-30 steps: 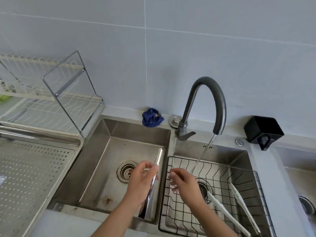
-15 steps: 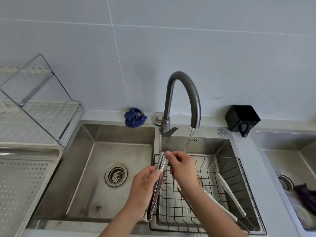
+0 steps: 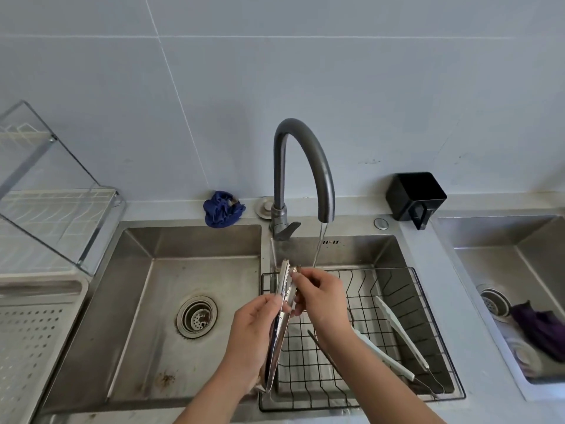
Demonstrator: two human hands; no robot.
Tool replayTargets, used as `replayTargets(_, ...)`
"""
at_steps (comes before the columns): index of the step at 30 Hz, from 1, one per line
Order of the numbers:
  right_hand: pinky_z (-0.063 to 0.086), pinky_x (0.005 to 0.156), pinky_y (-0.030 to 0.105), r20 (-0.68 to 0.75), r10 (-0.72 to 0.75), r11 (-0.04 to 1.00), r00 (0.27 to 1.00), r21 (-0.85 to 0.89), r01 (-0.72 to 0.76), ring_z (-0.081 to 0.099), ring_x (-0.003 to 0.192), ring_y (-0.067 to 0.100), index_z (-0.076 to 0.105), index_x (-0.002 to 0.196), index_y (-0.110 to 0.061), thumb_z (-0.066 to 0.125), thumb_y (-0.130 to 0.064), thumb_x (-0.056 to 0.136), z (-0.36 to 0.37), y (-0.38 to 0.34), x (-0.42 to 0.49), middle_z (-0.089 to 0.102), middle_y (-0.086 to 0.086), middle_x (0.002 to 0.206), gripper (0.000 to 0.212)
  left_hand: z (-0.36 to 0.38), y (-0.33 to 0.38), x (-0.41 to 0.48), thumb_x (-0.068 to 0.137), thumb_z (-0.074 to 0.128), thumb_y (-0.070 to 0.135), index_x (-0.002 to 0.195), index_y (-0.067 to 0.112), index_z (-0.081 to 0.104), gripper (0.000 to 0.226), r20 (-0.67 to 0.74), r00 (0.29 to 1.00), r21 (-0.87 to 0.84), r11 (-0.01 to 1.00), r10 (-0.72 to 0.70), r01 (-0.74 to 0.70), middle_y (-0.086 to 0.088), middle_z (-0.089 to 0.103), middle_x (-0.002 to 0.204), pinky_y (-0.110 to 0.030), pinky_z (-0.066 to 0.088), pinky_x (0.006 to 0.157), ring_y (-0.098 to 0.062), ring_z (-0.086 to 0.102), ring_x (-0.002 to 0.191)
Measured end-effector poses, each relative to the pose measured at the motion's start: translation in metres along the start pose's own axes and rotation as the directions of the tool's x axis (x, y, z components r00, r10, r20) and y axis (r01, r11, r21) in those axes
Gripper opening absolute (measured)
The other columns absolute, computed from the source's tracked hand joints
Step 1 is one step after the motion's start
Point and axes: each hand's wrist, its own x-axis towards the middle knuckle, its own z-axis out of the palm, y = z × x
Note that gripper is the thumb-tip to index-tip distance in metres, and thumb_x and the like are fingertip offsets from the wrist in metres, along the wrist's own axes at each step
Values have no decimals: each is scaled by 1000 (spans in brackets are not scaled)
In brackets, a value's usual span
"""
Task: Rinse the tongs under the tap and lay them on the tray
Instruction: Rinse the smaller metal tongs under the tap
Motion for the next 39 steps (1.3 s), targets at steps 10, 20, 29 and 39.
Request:
replayTargets(10, 50, 48, 27, 47, 70, 997, 996, 11, -71, 57, 53, 17, 74, 79, -7, 66, -23, 99, -13, -5, 9, 62, 6, 59, 28, 7, -6, 6, 89, 60, 36, 80, 9, 73, 32, 38, 999, -28, 999, 26, -25, -13, 76, 99, -34, 60, 75, -25, 71, 86)
replayTargets(20, 50, 48, 28, 73, 111, 993, 991, 37, -114, 56, 51, 16, 71, 78, -5, 64, -22, 100, -15, -1, 9, 63, 8, 61, 29, 10, -12, 7, 89, 62, 34, 83, 7, 76, 30, 23, 1000, -52, 999, -6, 7, -9, 78, 101, -38, 62, 78, -24, 73, 91)
replayTargets(29, 52, 49, 24, 136, 109, 994, 985, -4, -110, 59, 50, 12, 72, 83, -4, 58, -1, 95, -7, 4, 8, 63, 0, 57, 18, 0, -13, 5, 93, 62, 29, 86, 10, 78, 26, 6, 1000, -33, 999, -26, 26, -8, 78, 102, -40, 62, 84, -27, 73, 100)
replayTargets(39, 54, 57, 28, 214, 102, 984, 971, 122, -130, 58, 60, 15, 75, 85, -3, 59, 0, 91, -20, 8, 15, 64, 11, 71, 18, 6, -14, 10, 87, 66, 35, 89, 8, 79, 30, 18, 997, -98, 992, -76, 77, -10, 78, 99, -41, 61, 84, -21, 74, 92)
